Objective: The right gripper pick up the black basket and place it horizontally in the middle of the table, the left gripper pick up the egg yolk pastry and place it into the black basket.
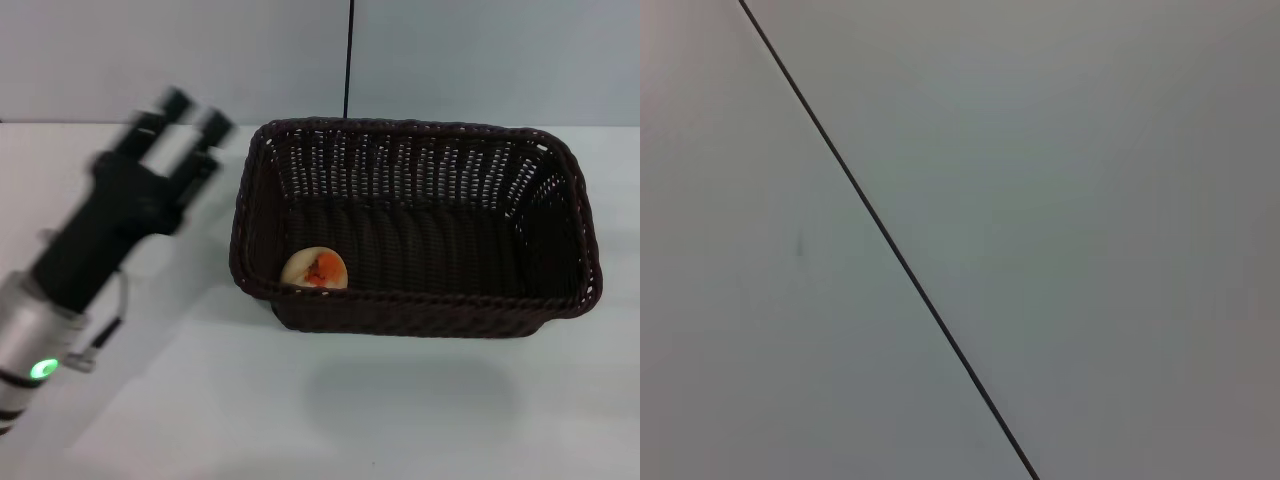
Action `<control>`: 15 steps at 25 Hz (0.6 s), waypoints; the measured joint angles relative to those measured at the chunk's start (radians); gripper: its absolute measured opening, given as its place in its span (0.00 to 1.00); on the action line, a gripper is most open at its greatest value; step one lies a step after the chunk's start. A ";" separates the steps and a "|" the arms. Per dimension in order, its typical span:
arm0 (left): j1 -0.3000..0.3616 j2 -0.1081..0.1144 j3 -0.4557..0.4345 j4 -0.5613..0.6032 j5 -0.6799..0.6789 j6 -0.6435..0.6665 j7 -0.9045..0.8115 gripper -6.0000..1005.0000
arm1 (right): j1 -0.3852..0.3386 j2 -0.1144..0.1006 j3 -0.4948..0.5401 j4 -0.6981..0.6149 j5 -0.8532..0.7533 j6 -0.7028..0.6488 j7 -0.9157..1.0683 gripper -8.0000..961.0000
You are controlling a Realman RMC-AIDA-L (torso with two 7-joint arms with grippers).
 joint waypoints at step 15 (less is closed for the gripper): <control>0.202 0.008 -0.396 0.062 -0.001 0.197 -0.012 0.54 | 0.010 0.000 0.004 0.000 0.004 0.005 0.000 0.40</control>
